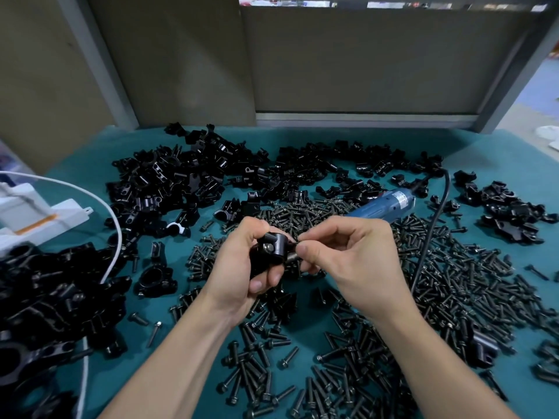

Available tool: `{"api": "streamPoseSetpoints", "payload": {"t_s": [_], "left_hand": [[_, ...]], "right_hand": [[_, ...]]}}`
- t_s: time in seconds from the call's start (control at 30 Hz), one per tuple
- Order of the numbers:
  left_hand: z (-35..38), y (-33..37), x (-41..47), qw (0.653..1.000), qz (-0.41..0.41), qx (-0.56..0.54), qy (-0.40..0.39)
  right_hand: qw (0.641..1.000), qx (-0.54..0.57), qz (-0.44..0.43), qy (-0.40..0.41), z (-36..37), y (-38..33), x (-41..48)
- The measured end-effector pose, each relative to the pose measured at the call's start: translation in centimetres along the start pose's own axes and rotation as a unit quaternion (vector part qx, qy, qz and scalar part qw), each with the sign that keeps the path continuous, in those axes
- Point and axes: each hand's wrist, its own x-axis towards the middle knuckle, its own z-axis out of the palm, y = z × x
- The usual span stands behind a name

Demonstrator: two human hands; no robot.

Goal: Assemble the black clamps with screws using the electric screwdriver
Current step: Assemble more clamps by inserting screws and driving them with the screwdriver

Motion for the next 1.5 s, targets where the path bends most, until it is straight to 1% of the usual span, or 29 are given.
{"api": "streamPoseSetpoints", "payload": {"t_s": [0.07,0.2,0.3,0.4,0.47,0.53,0.6,0.67,0.73,0.87,0.93,0.97,1.07,1.17,1.27,1.5], "left_hand": [[0.1,0.0,0.0,0.998,0.039,0.05,-0.009],[0.1,-0.1,-0.2,0.988,0.104,0.113,0.013],[0.0,-0.1,-0.3,0.986,0.118,0.115,0.01],[0.2,-0.1,-0.4,0.98,0.136,0.143,0.004],[0.2,0.0,-0.4,0.976,0.146,0.161,0.012],[0.0,0.0,-0.5,0.973,0.155,0.168,0.023],[0.0,0.1,-0.5,0.973,0.155,0.167,0.026],[0.2,0.2,-0.7,0.973,0.158,0.168,0.024],[0.4,0.3,-0.9,0.966,0.174,0.187,0.027],[0.3,0.5,-1.4,0.931,0.206,0.296,0.058],[0.4,0.6,-1.6,0.919,0.192,0.342,0.047],[0.6,0.6,-1.6,0.915,0.178,0.361,0.036],[0.7,0.4,-1.1,0.923,0.129,0.36,0.03],[0.7,0.3,-0.8,0.943,0.105,0.317,0.0],[0.7,0.2,-0.7,0.96,0.091,0.263,-0.021],[-0.2,0.5,-0.2,0.956,0.106,0.272,-0.017]], "right_hand": [[1.0,-0.024,0.012,0.007,0.2,0.1,-0.1],[0.998,-0.06,0.038,0.002,0.7,0.2,-0.2],[0.997,-0.076,0.033,-0.005,1.0,0.0,-0.3],[0.992,-0.121,0.025,-0.01,1.1,-0.2,-0.4],[0.992,-0.115,0.03,-0.036,0.6,-0.3,-0.1],[0.99,-0.112,0.029,-0.08,0.0,-0.6,0.0],[0.979,-0.173,0.002,-0.105,-0.4,-0.6,0.0],[0.967,-0.234,-0.037,-0.096,-0.3,-0.4,-0.1],[0.97,-0.225,-0.048,-0.078,0.3,-0.2,-0.3],[0.984,-0.167,0.02,-0.056,1.2,0.5,-0.2],[0.987,-0.129,0.065,-0.068,0.8,0.7,0.1],[0.989,-0.11,0.072,-0.073,0.3,0.7,0.3],[0.989,-0.127,0.034,-0.071,-0.9,0.6,0.7],[0.988,-0.142,-0.019,-0.058,-1.2,0.9,0.6],[0.981,-0.179,-0.046,-0.054,-1.4,1.0,0.5],[0.973,-0.214,-0.055,-0.072,-1.7,1.0,0.5]]}}
